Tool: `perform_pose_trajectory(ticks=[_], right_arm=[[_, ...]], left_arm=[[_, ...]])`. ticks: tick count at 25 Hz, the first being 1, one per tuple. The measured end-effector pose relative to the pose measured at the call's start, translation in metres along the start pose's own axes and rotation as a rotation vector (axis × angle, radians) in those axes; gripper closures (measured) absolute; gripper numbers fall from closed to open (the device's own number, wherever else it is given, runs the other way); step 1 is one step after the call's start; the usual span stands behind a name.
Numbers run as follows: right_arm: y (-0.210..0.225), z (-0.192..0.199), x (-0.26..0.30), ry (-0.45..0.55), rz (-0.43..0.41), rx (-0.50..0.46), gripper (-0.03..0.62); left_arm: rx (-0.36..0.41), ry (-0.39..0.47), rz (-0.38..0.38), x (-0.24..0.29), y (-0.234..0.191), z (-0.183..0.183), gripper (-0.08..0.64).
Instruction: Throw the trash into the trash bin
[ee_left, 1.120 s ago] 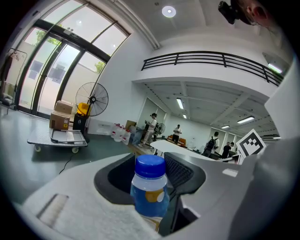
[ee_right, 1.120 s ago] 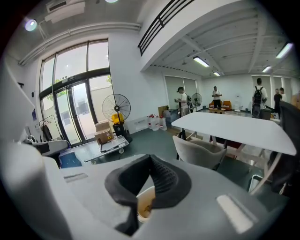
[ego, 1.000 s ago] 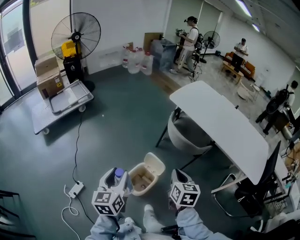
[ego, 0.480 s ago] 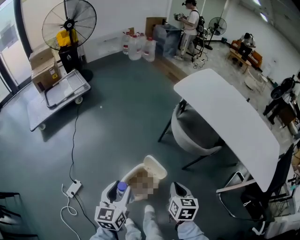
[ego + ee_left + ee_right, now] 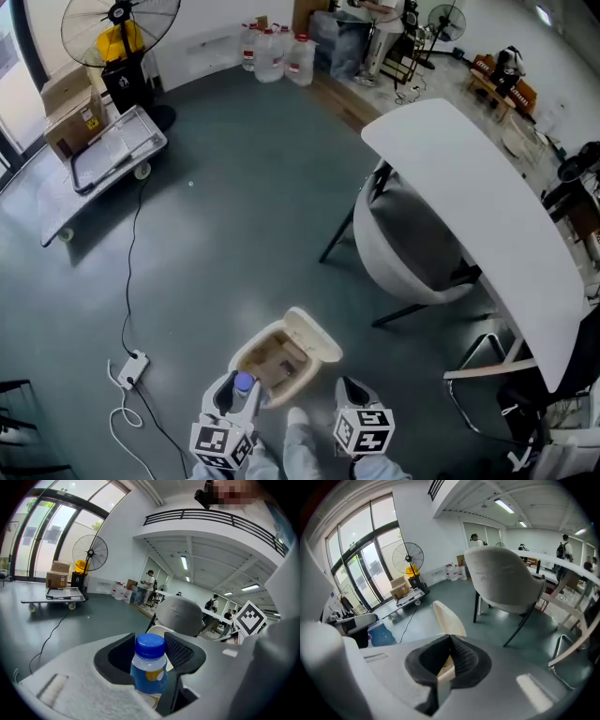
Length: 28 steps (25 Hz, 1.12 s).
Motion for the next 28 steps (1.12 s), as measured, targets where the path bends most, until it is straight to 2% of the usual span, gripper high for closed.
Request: perform_pose_trajectory(ticks=[5,12,28], right_arm=[[0.012,0.035,0.034,-0.043,-0.001,0.018,0.589],[0.028,0.061,0.045,-0.077,0.008,0.052,0.589],[0.066,0.086,0.072,-0.068,0.057,0.097,0.589]], left_arm=[[0.0,-0.043,-0.012,0.029,-0.013,0.043,0.353],[0.034,-0.088,-0.003,0.063,-0.011,0.073,0.354],[0.16,-0.23,0.013,0.162,-0.01,0.148,0.354]])
Point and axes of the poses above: the fingertips, and each gripper's own axes: x forward along the fingers, y to its right, z out of its underside, the point moved 1 cm from there along -x, backward along the fingers, and after that the axes turned 7 degrees about -z, right-handed, at the moved point
